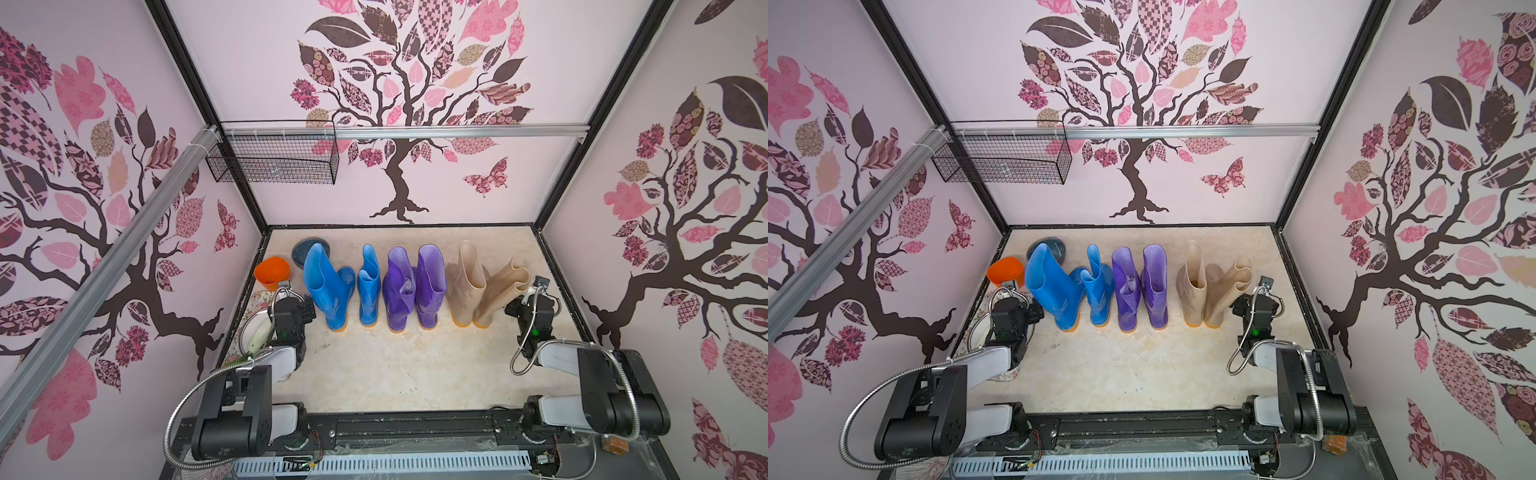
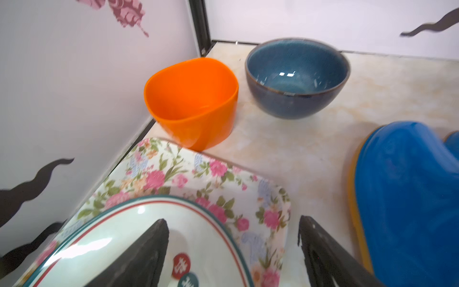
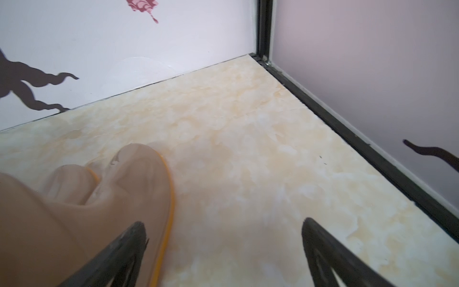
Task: Match and arrange rain boots in pairs
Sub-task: Reset both arms
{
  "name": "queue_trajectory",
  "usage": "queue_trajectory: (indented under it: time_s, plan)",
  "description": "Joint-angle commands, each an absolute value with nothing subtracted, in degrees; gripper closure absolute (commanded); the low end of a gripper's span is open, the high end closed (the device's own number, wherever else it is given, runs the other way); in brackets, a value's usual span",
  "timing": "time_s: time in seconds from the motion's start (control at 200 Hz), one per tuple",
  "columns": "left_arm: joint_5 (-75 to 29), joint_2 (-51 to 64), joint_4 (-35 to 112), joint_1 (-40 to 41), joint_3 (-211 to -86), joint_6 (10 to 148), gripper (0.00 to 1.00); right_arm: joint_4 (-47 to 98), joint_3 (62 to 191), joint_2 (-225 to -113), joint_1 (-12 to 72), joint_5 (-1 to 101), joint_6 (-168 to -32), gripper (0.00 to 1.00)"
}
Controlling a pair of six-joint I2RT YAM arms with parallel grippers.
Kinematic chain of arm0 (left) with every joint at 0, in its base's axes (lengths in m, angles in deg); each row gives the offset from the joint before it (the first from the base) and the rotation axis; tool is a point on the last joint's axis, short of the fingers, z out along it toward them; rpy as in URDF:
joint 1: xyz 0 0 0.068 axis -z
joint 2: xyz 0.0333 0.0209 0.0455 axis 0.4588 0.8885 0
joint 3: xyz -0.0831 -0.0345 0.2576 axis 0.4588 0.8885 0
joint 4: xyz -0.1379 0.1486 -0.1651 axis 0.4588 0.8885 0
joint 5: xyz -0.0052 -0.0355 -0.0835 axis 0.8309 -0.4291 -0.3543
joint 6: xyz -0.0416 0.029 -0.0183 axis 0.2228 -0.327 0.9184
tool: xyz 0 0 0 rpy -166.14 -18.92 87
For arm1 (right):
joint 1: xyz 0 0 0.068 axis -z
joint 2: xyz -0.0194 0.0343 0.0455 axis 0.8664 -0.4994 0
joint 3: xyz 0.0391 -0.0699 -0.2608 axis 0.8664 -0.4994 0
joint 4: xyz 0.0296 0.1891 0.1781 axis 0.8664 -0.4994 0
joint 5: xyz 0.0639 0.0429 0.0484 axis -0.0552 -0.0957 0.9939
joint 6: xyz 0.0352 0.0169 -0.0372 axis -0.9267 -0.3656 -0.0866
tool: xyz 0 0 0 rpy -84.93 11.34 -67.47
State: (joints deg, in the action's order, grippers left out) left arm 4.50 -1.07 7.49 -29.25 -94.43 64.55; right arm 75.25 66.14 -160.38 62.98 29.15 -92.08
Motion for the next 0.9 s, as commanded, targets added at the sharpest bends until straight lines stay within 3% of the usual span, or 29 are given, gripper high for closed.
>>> queue_trajectory:
  time_s: [0.0,0.12,0.28,0.605,0.64,0.895]
  plan:
    - [1.1,1.6,-2.4,-29.3,-95.2,64.8,0.15,89.6,64.2,-165.4,61.6,34.6,-89.2,0.00]
    - [-2.1,3.8,-9.0,-29.3,-92.8,65.4,0.15,104.7,60.5,-171.8,60.7,34.6,-88.0,0.00]
    - [-1.4,10.6,-12.4,-28.8,-94.3,65.1,0.15,89.4,66.1,-169.2,60.4,34.5,-88.0,0.00]
    - [0.5,13.5,-13.5,-28.4,-96.1,65.2,0.12,90.0,66.4,-169.8,60.0,36.8,-86.4,0.00]
    - [1.1,13.5,-13.5,-28.1,-96.1,65.1,0.02,89.7,66.5,-169.7,60.0,37.2,-86.2,0.00]
    - [4.0,13.5,-13.4,-27.0,-96.3,64.5,0.02,88.6,67.2,-169.9,59.8,38.9,-85.2,0.00]
